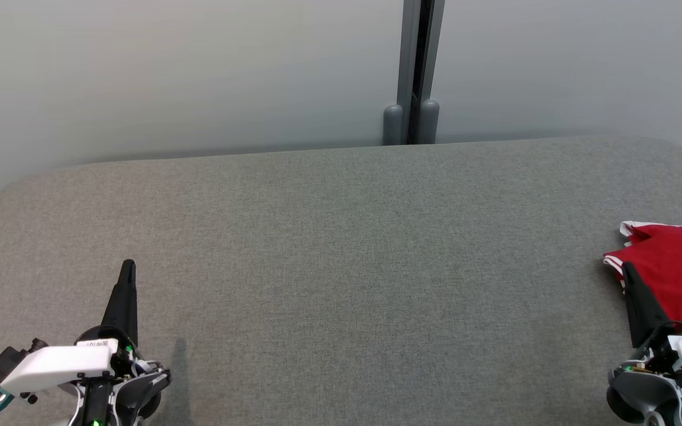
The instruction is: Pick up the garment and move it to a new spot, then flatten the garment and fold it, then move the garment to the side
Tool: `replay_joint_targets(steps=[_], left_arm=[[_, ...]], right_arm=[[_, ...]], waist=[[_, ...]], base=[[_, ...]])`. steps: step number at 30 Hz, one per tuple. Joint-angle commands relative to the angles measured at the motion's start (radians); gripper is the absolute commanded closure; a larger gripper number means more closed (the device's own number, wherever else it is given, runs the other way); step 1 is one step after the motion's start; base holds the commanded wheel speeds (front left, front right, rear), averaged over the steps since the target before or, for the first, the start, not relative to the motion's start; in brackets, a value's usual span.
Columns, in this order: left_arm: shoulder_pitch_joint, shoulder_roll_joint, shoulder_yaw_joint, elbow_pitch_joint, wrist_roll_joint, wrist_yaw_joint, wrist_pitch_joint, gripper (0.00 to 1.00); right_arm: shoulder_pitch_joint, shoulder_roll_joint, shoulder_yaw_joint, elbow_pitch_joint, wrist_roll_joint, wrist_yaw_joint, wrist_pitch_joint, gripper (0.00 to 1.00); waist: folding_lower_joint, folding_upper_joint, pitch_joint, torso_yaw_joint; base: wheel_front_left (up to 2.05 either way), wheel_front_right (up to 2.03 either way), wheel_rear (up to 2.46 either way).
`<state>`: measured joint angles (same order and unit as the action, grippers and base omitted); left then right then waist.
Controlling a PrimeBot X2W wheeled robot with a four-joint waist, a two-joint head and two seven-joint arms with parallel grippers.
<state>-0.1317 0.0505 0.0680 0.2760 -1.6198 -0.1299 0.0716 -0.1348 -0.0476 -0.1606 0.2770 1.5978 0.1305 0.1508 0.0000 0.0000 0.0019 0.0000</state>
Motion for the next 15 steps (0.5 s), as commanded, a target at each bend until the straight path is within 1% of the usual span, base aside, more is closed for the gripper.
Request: replay_joint_targets(steps=[1,15], left_arm=[[-0.017,0.002,0.005,0.001,0.001,-0.005,0.006,1.0],[-0.017,0.002,0.006,0.001,0.002,-0.005,0.005,1.0]], right_arm=[[-0.01,-0.005,-0.005,0.002,0.008,0.0,0.004,1.0],[-0.01,-0.005,-0.005,0.002,0.009,0.0,0.004,1.0]], waist=[[0.0,0.0,0.0,0.0],[0.0,0.0,0.0,0.0]], base=[[0.0,0.0,0.0],[0.0,0.0,0.0]])
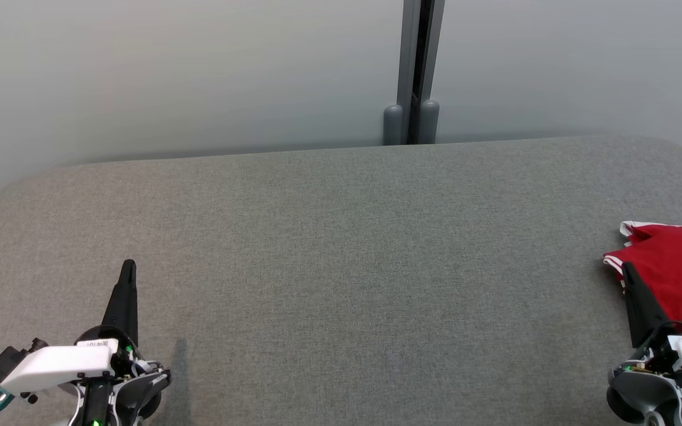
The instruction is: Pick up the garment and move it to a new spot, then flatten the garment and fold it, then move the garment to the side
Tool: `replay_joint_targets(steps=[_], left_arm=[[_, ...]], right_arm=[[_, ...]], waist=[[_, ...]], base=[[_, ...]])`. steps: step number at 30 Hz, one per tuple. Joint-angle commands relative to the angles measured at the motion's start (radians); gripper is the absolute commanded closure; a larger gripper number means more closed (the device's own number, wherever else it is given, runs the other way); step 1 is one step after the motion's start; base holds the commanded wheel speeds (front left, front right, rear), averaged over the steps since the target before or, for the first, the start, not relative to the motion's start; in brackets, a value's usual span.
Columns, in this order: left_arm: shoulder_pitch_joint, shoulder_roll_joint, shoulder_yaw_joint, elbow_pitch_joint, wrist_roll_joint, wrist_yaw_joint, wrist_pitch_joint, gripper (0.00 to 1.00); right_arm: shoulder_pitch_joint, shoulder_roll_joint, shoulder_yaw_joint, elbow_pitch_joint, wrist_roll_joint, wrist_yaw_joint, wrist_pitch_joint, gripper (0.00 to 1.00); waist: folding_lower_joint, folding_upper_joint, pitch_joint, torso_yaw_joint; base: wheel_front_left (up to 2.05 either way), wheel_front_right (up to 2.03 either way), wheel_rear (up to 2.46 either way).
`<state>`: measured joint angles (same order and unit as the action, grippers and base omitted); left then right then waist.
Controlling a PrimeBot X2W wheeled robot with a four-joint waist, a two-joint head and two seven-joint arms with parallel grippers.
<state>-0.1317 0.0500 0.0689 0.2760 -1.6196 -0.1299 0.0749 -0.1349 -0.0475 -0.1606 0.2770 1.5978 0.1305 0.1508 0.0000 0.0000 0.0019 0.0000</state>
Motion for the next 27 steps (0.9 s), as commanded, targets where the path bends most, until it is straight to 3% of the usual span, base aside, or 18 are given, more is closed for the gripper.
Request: replay_joint_targets(steps=[1,27], left_arm=[[-0.017,0.002,0.005,0.001,0.002,-0.005,0.002,1.0],[-0.017,0.001,0.006,0.001,0.004,-0.005,0.003,1.0]], right_arm=[[-0.01,-0.005,-0.005,0.002,0.009,0.0,0.004,1.0],[-0.01,-0.005,-0.005,0.002,0.008,0.0,0.004,1.0]], waist=[[0.0,0.0,0.0,0.0],[0.0,0.0,0.0,0.0]], base=[[0.0,0.0,0.0],[0.0,0.0,0.0]])
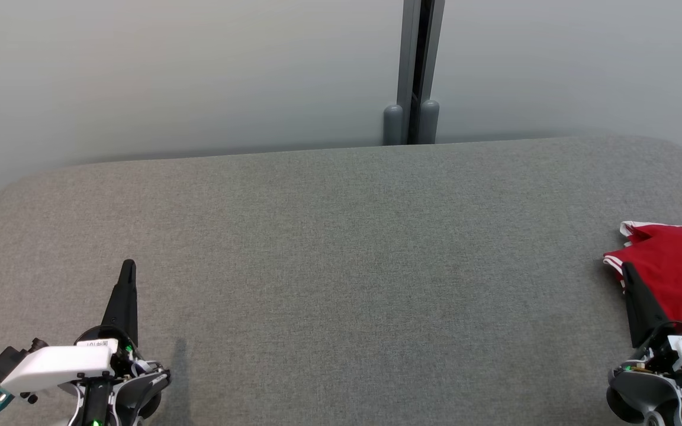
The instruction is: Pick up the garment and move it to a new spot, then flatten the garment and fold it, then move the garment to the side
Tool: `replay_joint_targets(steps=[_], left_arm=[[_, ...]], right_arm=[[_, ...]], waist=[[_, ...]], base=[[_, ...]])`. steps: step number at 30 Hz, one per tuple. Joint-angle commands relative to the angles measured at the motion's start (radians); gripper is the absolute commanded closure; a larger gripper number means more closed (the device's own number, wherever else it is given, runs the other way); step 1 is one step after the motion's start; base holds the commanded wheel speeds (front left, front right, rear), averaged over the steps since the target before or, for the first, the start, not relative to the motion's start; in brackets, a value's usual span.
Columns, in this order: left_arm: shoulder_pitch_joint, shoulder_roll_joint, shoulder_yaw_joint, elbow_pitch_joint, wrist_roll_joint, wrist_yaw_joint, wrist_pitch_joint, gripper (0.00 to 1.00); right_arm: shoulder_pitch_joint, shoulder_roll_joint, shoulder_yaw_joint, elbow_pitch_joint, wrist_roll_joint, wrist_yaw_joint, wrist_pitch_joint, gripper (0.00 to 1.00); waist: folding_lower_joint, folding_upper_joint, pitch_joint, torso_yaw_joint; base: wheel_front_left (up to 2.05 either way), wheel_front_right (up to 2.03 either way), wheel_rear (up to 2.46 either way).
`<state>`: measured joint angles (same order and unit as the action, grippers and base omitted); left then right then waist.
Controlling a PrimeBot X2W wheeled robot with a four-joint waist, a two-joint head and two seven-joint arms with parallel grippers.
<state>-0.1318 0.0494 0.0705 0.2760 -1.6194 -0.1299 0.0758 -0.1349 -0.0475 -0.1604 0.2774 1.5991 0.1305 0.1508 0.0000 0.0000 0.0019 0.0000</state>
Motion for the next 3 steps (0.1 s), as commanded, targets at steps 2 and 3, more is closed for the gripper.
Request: replay_joint_targets(steps=[2,3], left_arm=[[-0.017,0.002,0.004,0.001,0.004,-0.005,0.002,1.0],[-0.017,0.002,0.004,0.001,0.004,-0.005,0.002,1.0]], right_arm=[[-0.01,-0.005,-0.005,0.001,0.006,0.0,0.004,1.0],[-0.01,-0.005,-0.005,0.002,0.006,0.0,0.004,1.0]], waist=[[0.0,0.0,0.0,0.0],[0.0,0.0,0.0,0.0]], base=[[0.0,0.0,0.0],[0.0,0.0,0.0]])
